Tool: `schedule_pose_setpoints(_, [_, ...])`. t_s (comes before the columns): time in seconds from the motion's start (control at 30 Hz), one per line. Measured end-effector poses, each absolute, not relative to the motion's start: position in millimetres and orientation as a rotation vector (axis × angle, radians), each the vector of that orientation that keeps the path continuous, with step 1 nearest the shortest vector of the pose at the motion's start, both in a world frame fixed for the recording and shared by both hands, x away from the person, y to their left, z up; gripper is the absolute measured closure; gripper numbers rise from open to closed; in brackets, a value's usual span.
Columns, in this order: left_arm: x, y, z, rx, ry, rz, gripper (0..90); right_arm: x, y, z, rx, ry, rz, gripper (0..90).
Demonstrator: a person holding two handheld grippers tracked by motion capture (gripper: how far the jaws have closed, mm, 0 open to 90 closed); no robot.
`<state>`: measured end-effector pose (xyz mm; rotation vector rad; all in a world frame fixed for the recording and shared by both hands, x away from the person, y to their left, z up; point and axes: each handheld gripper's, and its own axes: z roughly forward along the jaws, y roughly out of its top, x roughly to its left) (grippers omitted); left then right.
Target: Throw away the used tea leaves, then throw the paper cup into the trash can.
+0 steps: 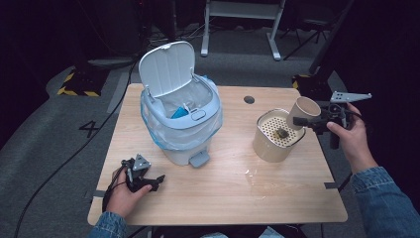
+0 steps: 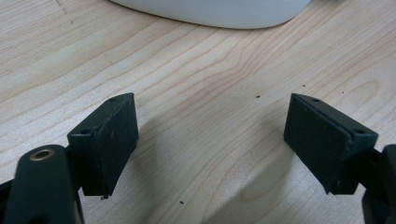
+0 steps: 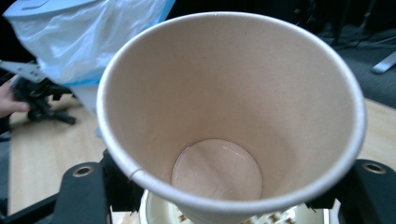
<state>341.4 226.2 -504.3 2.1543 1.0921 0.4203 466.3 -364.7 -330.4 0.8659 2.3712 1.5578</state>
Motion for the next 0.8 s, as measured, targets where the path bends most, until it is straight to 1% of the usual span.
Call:
schedule_pose_setpoints(0.33, [341.6,226.5,-504.1,2.158,1.087,0.427,17.8,446.1,-353.3,-323.8,0.864,2.421,1.287,32.1])
schedule_pose_setpoints(0.63, [341.9,226.0,-504.6,2.151,1.091,0.418,17.7,434.6,-345.4,-320.1,0.848,2.442,1.287,32.0])
schedule_pose_setpoints(0.8, [342.0,226.1,-504.6,2.151,1.091,0.419,17.7,434.4,-335.9,-308.6,0.807,2.425,1.303,31.9])
